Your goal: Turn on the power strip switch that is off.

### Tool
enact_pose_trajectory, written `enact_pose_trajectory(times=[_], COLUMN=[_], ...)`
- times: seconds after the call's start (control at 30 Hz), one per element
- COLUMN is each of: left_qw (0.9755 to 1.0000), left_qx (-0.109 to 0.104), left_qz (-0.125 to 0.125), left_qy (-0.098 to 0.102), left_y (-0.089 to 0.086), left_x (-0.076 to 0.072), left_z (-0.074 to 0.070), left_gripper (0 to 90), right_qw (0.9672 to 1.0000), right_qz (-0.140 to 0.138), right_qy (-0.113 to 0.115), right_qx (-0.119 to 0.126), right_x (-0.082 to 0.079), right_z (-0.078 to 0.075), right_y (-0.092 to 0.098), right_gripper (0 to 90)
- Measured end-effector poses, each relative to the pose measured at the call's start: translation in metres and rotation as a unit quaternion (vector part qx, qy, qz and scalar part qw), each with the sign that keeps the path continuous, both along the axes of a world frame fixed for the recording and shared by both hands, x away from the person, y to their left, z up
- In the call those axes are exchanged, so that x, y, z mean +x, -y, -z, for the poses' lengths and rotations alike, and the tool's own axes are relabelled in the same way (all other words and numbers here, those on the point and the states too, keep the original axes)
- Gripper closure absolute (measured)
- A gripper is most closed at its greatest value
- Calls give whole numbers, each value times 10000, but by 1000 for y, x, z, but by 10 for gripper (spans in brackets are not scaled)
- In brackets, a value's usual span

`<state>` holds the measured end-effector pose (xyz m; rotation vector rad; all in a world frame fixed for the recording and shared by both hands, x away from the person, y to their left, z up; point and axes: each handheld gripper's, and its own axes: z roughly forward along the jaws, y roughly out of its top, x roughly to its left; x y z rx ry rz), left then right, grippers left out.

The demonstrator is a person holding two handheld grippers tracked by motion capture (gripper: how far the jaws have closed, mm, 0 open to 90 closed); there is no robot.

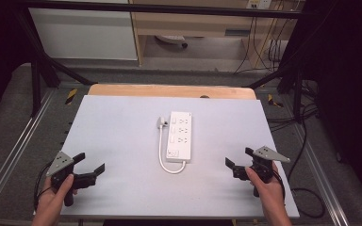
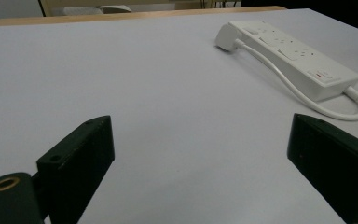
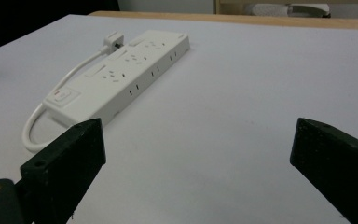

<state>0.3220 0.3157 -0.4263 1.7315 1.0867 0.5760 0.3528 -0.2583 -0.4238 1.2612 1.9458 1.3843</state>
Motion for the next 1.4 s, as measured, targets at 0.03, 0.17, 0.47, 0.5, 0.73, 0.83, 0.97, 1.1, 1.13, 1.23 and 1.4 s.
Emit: enact_pose_trajectory(times=[0.03, 0.17, 0.47, 0.5, 0.73, 0.83, 0.97, 1.1, 1.13, 1.23, 1.4], left_qw=[10000, 10000, 10000, 10000, 10000, 9999, 9999, 9999, 10000, 10000, 10000], left_qx=[-1, -6, 5, 7, -2, 5, 1, 5, 2, 12, 2], left_qz=[-12, -20, -17, -29, -51, -53, -60, -59, -52, -40, -19], left_qy=[-9, -12, -45, -62, -74, -88, -112, -97, -78, -88, -88], left_y=[0, 0, 0, 0, 0, 0, 1, 1, 1, 1, 2], left_x=[0, -1, 0, 0, 0, 0, 0, 1, 1, 1, 1], left_z=[0, 0, 0, 0, 1, 1, 1, 1, 1, 2, 2], left_gripper=[74, 74, 74, 74, 74, 73, 70, 69, 68, 68, 68], right_qw=[10000, 9999, 9995, 9995, 9996, 9997, 9997, 9997, 9997, 9996, 9996], right_qz=[10, 34, 43, -6, -103, -83, -57, -31, -25, 8, 10], right_qy=[42, 143, 302, 310, 223, 231, 249, 256, 257, 271, 284], right_qx=[-2, -9, 26, 47, 109, 84, 47, -14, -17, 26, 43], right_x=[2, 9, 30, 32, 48, 54, 60, 67, 69, 74, 83], right_z=[-3, -14, -27, -28, -36, -38, -39, -38, -38, -38, -38], right_y=[-1, -7, -24, -26, -37, -40, -45, -50, -51, -55, -62], right_gripper=[37, 33, 37, 57, 30, 26, 27, 33, 36, 41, 49])
